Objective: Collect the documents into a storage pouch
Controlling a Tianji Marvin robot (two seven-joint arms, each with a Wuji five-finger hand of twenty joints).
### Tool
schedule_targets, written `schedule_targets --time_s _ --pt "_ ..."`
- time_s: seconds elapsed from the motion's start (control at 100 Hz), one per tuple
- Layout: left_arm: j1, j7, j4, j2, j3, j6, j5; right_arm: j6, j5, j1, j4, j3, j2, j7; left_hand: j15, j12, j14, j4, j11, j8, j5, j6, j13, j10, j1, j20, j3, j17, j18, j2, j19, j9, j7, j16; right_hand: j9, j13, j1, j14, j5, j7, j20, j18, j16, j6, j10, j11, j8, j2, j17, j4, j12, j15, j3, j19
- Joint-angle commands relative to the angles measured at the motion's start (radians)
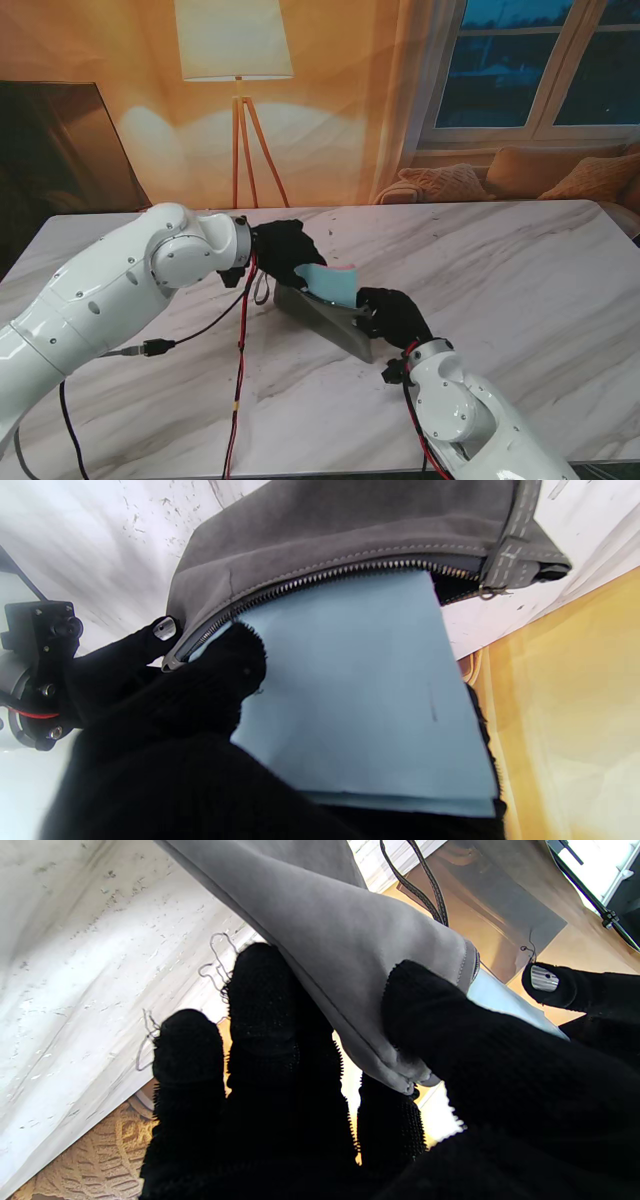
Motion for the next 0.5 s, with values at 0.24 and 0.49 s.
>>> schedule_targets --time_s 0.24,0.49 --pt "0.057 -0.014 -0.062 0.003 -0.076 0.060 0.003 0.011 0.008 -0.004 0.000 -0.004 -0.003 0.016 -0.195 -0.163 0.052 0.103 -0.156 0.013 -0.107 0.042 -0.097 0.027 -0.115 -0.031 -0.006 -0.034 0.036 0.145 -0.056 -0.157 -0.189 -0.132 0.029 0.013 -0.005 -0.030 0.048 0.058 0.009 -0.013 0.009 0.006 -0.012 0.012 -0.002 0.017 -0.004 -0.024 0.007 0.018 -0.012 0.031" --pt "0.125 0.066 -0.072 -0.016 -0.148 0.125 -0.004 0.012 0.010 -0.003 0.000 -0.005 -0.003 0.017 -0.107 -0.130 0.053 0.019 -0.078 0.055 -0.065 0.005 -0.031 0.037 0.012 0.023 0.028 0.051 0.050 0.036 0.053 -0.101 -0.137 -0.104 0.026 0.010 -0.009 -0.030 0.046 0.057 0.008 -0.014 0.011 0.007 -0.012 0.014 -0.001 0.016 -0.005 -0.025 0.005 0.017 -0.012 0.032"
